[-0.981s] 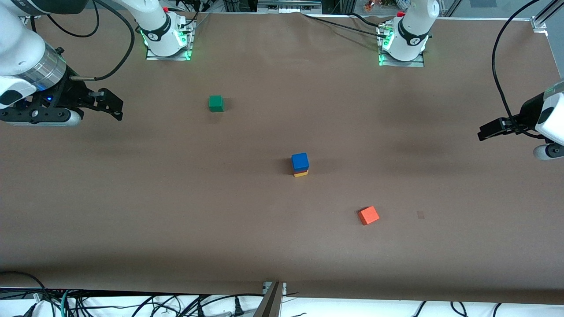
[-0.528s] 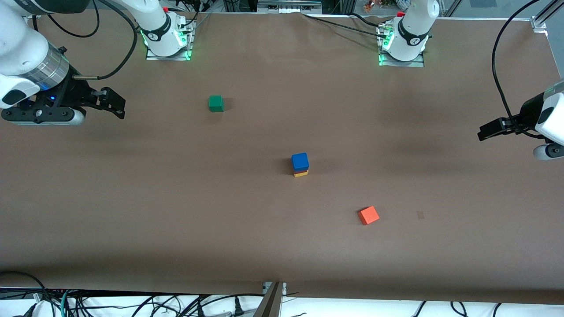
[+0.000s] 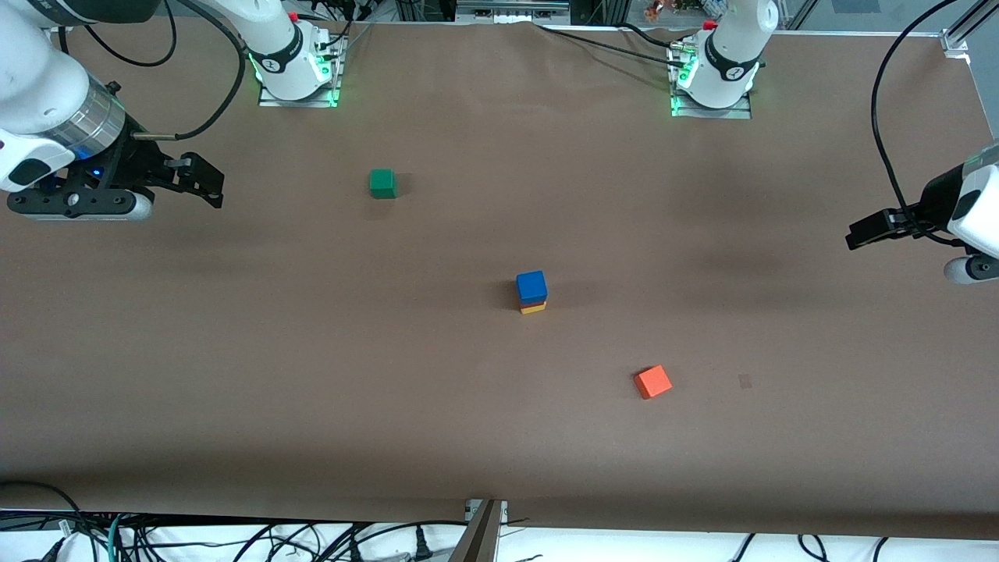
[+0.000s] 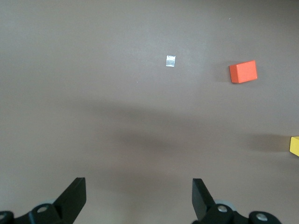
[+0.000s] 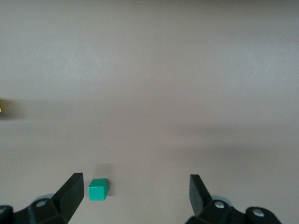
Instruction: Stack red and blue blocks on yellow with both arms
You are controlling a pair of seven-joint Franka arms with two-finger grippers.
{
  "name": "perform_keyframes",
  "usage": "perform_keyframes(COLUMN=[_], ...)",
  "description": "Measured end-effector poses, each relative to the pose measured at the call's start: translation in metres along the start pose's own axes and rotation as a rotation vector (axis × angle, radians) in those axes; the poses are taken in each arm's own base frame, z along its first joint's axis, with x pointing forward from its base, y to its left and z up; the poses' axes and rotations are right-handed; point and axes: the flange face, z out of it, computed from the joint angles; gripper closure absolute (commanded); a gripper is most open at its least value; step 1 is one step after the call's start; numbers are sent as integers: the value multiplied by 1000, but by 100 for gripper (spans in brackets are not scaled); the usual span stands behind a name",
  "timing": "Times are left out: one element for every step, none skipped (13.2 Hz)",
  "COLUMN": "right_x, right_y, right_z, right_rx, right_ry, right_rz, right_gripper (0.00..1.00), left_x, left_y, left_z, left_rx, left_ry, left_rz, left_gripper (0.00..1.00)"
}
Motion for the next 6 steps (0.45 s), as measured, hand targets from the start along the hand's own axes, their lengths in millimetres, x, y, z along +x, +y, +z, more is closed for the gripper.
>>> perform_keyframes(right_x=[0,0,0,2,5,10], right_y=[0,0,0,-1,-2,-5], right_z=[-1,-1,-1,1,7,17], right_rx=[0,1,1,0,-3,-9], right_ry=[2,4,5,3,-2,-13], right_rz=[0,0,0,0,-1,-2], right_gripper=[0,0,0,0,0,0], left_x=[0,0,0,0,1,1], left_y=[0,0,0,0,0,0], left_z=[0,1,1,1,1,1], left_rx=[0,0,0,0,0,-1], left_ry=[-1,-1,-1,-2,-2,-2], left_rz=[0,0,0,0,0,0], left_gripper=[0,0,0,0,0,0])
